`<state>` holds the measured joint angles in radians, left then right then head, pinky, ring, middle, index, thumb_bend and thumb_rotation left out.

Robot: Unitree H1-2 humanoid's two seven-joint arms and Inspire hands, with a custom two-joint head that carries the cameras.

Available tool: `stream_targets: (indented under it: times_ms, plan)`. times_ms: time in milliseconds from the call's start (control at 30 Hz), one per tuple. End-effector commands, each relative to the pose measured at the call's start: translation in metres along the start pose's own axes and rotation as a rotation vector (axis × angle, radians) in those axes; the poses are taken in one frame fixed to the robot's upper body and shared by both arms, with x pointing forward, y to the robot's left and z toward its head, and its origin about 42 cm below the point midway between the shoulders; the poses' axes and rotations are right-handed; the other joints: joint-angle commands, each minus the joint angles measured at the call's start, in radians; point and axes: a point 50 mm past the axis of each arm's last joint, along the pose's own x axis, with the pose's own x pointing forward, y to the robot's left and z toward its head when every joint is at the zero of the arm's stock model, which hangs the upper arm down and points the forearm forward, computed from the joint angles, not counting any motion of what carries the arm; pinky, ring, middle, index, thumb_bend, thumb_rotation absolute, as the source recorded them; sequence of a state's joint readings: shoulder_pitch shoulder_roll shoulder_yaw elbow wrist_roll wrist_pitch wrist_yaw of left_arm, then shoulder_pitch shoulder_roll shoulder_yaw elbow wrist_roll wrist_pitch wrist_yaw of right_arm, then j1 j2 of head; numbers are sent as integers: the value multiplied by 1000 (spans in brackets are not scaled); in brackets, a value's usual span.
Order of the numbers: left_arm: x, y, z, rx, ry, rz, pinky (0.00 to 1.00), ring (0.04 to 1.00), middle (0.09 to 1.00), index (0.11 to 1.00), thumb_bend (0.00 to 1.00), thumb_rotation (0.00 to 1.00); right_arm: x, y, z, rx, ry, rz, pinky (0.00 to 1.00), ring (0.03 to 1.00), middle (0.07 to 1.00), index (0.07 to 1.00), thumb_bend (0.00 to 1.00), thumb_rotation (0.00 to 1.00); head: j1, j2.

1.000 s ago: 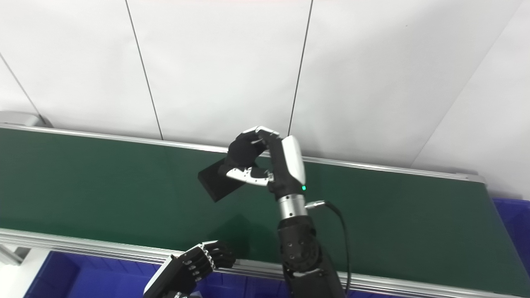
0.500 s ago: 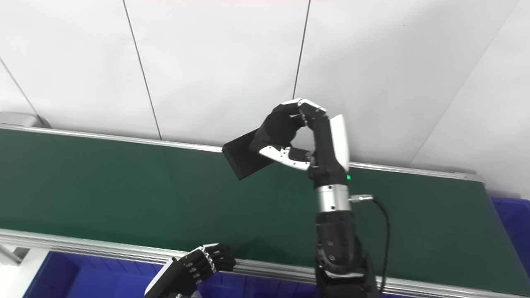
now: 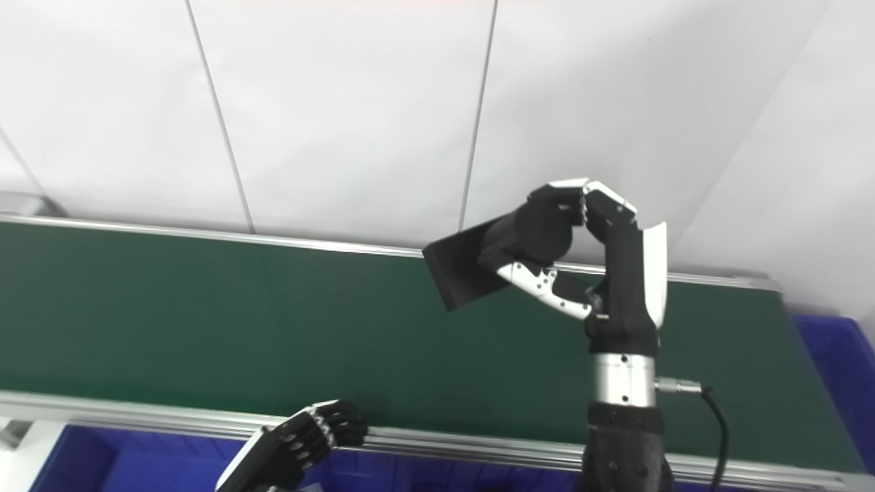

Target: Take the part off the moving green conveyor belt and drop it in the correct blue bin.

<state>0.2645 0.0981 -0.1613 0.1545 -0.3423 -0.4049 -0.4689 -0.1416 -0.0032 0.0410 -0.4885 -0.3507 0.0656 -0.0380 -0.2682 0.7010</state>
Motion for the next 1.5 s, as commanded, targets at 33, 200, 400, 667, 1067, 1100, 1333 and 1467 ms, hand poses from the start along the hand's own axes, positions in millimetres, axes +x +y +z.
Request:
stream_targets:
  times_ms: [33,200,400,667,1067,1100,1333,1467]
  plan:
    - [3,5,10,1,-43,-32,771,762,766,767,993,443,-14,-16,14,-11,-42,-44,432,446,511,486,518,0,-23,6]
    - [0,14,11,8,-45,-22,762,751,757,762,1000,460,-44,-31,14,-44,18,-84,414,438,507,498,517,0,-79,17]
    - [-5,24,16,10,-39,-8,764,743,748,758,1000,463,-74,-39,9,-81,89,-121,433,447,507,490,517,0,-152,61]
    - [-7,40,26,-10,-40,-9,766,741,747,759,1000,444,-121,-37,-5,-96,224,-141,449,449,501,492,519,0,-237,101]
    - [-10,62,43,-36,-27,-5,762,737,744,759,1000,415,-187,-20,-22,-135,443,-167,434,444,501,496,520,0,-337,156]
    - [-11,64,44,-37,-27,-6,763,738,746,760,1000,416,-191,-20,-24,-139,454,-171,437,445,501,495,520,0,-337,156]
    - [-14,73,52,-36,-23,1,753,734,745,759,1000,415,-219,-20,-36,-170,559,-213,441,445,497,498,519,0,-381,184]
    - [-14,77,55,-43,-22,1,750,733,746,756,1000,408,-233,-20,-40,-173,601,-227,440,445,498,499,519,0,-396,193]
